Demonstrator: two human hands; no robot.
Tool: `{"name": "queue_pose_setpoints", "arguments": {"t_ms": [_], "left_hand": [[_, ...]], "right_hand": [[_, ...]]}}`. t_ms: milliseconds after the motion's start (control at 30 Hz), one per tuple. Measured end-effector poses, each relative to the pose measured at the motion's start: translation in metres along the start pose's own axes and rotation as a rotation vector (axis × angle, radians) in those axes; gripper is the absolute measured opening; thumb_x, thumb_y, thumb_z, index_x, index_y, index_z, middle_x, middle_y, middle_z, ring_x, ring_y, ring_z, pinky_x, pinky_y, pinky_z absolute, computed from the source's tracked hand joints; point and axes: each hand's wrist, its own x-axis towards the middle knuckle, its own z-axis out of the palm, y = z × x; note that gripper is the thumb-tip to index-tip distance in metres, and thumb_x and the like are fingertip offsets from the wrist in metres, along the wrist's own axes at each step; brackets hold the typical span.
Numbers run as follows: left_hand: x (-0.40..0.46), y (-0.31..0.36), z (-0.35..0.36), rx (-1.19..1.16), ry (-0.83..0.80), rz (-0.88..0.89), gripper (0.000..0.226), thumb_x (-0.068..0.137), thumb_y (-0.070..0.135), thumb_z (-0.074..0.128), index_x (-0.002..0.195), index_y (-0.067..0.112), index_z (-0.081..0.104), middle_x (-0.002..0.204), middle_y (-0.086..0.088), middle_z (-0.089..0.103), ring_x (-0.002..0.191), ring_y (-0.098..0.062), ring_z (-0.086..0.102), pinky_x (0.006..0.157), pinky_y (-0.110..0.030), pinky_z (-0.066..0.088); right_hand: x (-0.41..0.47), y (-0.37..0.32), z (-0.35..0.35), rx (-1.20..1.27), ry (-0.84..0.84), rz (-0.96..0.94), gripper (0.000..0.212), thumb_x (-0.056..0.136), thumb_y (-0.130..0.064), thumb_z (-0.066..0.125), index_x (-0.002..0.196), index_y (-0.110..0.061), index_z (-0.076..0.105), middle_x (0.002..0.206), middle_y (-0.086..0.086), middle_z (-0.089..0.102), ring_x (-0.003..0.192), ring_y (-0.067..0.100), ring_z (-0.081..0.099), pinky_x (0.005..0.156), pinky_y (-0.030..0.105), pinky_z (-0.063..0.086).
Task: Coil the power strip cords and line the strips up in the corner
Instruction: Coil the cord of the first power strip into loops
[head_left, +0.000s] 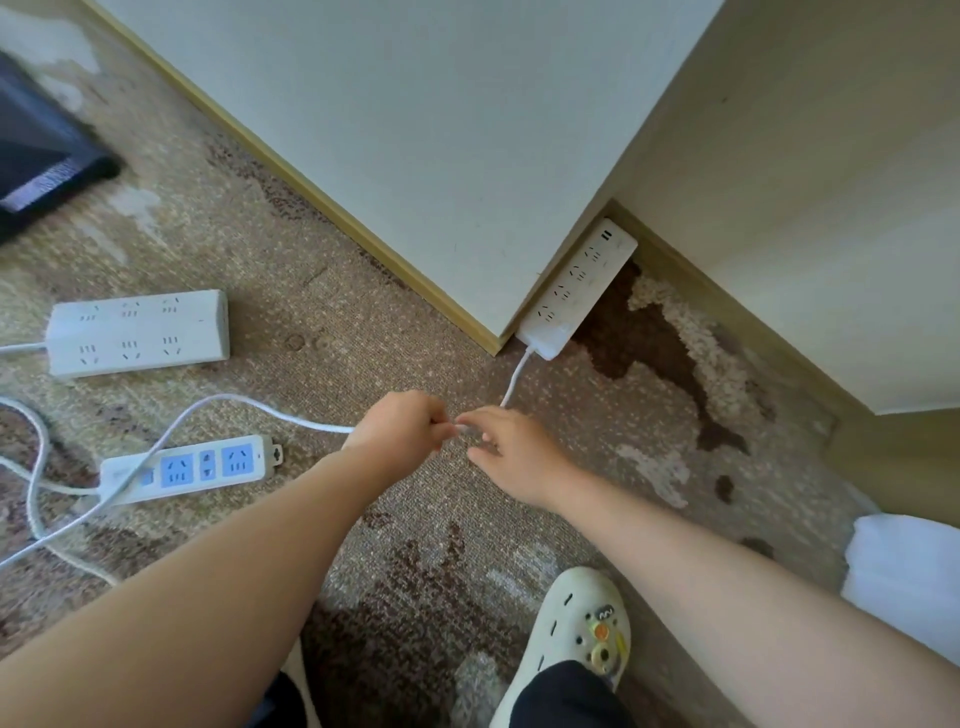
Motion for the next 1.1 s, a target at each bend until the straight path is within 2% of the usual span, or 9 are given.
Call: {"name": "queue_pose_setpoints", "arguments": {"t_ms": [133, 233, 433, 500, 600, 800, 900, 1033, 1100], "left_hand": [[-0.019, -0.004, -0.014, 0.002, 0.006, 0.010, 0.023, 0.097, 0.035, 0.050, 0.079, 0.026, 0.062, 0.073, 0.003, 0.065, 0.055, -0.012, 0.056, 0.051, -0.028, 0.051], [-0.043, -0.036, -0.033, 0.025, -0.004, -0.030, 0.029, 0.100, 0.035, 0.044, 0.072, 0.033, 0.054, 0.072, 0.002, 0.062, 0.059, -0.014, 0.056, 0.052, -0.027, 0.046], [-0.111, -0.113, -0.075, 0.009, 0.050, -0.226, 0.031, 0.098, 0.030, 0.047, 0.070, 0.032, 0.060, 0.077, -0.002, 0.063, 0.071, -0.020, 0.058, 0.063, -0.031, 0.044], [-0.117, -0.103, -0.086, -0.034, 0.115, -0.201, 0.034, 0.098, 0.028, 0.047, 0.066, 0.031, 0.058, 0.073, -0.003, 0.062, 0.068, -0.022, 0.057, 0.059, -0.029, 0.040], [-0.119, -0.065, -0.107, -0.064, 0.181, -0.088, 0.031, 0.098, 0.032, 0.049, 0.070, 0.029, 0.062, 0.061, 0.003, 0.056, 0.056, -0.015, 0.051, 0.051, -0.026, 0.036], [-0.134, -0.008, -0.139, -0.103, 0.322, 0.091, 0.028, 0.095, 0.036, 0.050, 0.075, 0.024, 0.065, 0.055, 0.007, 0.052, 0.045, -0.008, 0.042, 0.044, -0.024, 0.030], [-0.150, -0.026, -0.140, -0.085, 0.270, 0.059, 0.026, 0.099, 0.032, 0.046, 0.082, 0.023, 0.064, 0.061, 0.004, 0.053, 0.051, -0.012, 0.045, 0.047, -0.027, 0.033], [-0.185, -0.081, -0.137, -0.003, 0.214, -0.097, 0.029, 0.101, 0.028, 0.042, 0.079, 0.021, 0.060, 0.075, -0.007, 0.062, 0.071, -0.026, 0.057, 0.068, -0.037, 0.046], [-0.205, -0.102, -0.139, -0.067, 0.278, -0.214, 0.032, 0.099, 0.028, 0.043, 0.073, 0.020, 0.059, 0.068, -0.008, 0.059, 0.066, -0.028, 0.054, 0.060, -0.035, 0.041]], "right_hand": [[0.008, -0.012, -0.012, -0.052, 0.121, 0.012, 0.021, 0.101, -0.027, 0.052, 0.102, -0.015, 0.069, 0.095, -0.004, 0.060, 0.084, 0.014, 0.057, 0.066, 0.024, 0.043], [0.013, -0.019, -0.025, -0.124, 0.189, 0.030, 0.023, 0.103, -0.025, 0.048, 0.102, -0.013, 0.068, 0.092, -0.002, 0.059, 0.071, 0.010, 0.051, 0.054, 0.020, 0.032], [0.008, -0.047, -0.050, -0.203, 0.245, 0.161, 0.025, 0.106, -0.025, 0.041, 0.103, -0.013, 0.063, 0.093, 0.002, 0.059, 0.077, 0.019, 0.055, 0.055, 0.028, 0.040], [0.001, -0.069, -0.053, -0.283, 0.198, 0.183, 0.022, 0.104, -0.028, 0.044, 0.113, -0.015, 0.059, 0.104, 0.001, 0.059, 0.087, 0.021, 0.057, 0.066, 0.034, 0.050], [-0.014, -0.102, -0.056, -0.365, 0.191, 0.091, 0.025, 0.096, -0.045, 0.053, 0.112, -0.026, 0.056, 0.091, -0.012, 0.046, 0.102, 0.019, 0.048, 0.082, 0.040, 0.050], [-0.033, -0.154, -0.065, -0.062, 0.034, -0.121, 0.024, 0.102, -0.039, 0.043, 0.092, -0.023, 0.058, 0.078, 0.003, 0.061, 0.058, 0.013, 0.048, 0.054, 0.033, 0.042], [-0.037, -0.153, -0.073, -0.038, 0.118, -0.074, 0.026, 0.104, -0.035, 0.041, 0.087, -0.024, 0.057, 0.071, -0.004, 0.054, 0.052, 0.009, 0.042, 0.047, 0.022, 0.033], [-0.036, -0.141, -0.086, 0.140, 0.394, 0.066, 0.031, 0.105, -0.030, 0.038, 0.080, -0.020, 0.053, 0.070, -0.002, 0.049, 0.056, 0.014, 0.040, 0.049, 0.028, 0.029], [-0.037, -0.136, -0.095, 0.205, 0.481, 0.118, 0.032, 0.104, -0.027, 0.037, 0.083, -0.011, 0.055, 0.074, 0.003, 0.050, 0.063, 0.018, 0.042, 0.054, 0.032, 0.029]]}}
